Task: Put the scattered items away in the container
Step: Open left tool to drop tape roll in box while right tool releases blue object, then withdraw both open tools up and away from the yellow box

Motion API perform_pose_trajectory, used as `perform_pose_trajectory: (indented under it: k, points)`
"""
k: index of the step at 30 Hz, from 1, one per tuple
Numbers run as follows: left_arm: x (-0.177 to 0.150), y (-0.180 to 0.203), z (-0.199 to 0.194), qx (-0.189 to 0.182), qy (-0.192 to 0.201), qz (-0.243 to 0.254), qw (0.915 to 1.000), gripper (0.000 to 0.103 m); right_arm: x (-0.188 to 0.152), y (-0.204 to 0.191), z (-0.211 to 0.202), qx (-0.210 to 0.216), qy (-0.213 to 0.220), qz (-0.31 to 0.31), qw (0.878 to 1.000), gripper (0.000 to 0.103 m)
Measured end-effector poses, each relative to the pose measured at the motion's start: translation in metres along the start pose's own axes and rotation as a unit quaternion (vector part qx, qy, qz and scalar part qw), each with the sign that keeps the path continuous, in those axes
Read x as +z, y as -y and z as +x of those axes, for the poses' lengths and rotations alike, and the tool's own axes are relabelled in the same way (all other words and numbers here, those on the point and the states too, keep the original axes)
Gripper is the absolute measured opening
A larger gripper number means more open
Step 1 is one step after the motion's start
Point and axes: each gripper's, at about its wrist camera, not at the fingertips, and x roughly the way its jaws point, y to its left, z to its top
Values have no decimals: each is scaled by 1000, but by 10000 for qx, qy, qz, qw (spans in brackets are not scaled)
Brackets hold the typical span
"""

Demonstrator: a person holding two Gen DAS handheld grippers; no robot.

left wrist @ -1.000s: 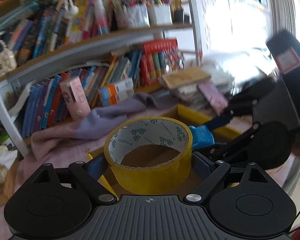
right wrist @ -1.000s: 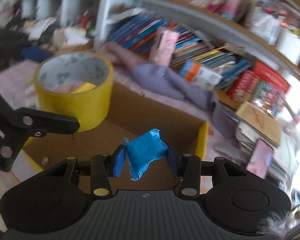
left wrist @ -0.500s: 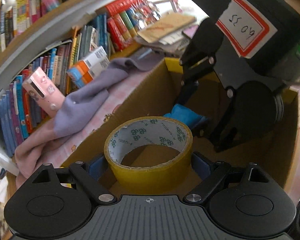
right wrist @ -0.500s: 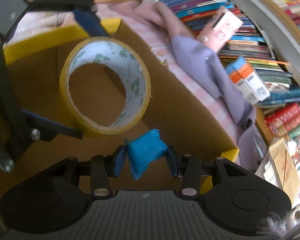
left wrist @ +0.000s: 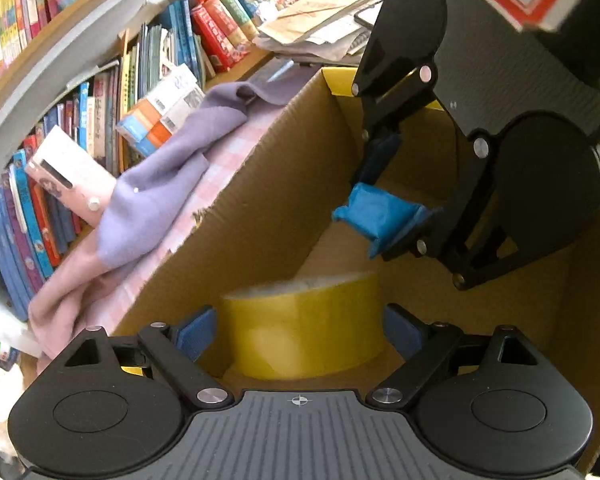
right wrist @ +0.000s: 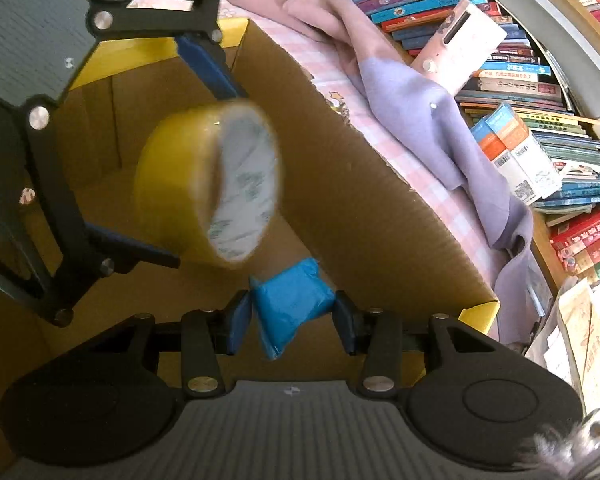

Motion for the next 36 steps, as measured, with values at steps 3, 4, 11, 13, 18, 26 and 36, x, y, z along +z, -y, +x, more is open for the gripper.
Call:
perform_pose_trajectory:
  k: [3,4,11,13,18,26,36]
  points:
    - [0,2,1,32,-10,24,10000,92,1,-1,-1,40,26,-90,9999,50]
    - [0,3,0,57,6,44,10000,92,1,-2,-2,29,44,-91,9999,54]
    - [-4,3,-17,173,208,-15,9996,92,-2,4,-11,-54,263,233,9994,62]
    - [-5,2,-26,207,315,-96,9992,93,-4,4,-18,-48,357,390,9986,62]
    - [-11,3,-51,345,544,-218,9977,93,-8,1,-44,-200,619,729,9952,62]
    - [-28,6,-104,466,1060,-606,9914,93,-13,-20,-106,-532,1245,1380,9811,60]
    - [-70,13,-181,519,1809,-1077,9762,96,-15,-84,-182,-1244,1776,2042,9546,60]
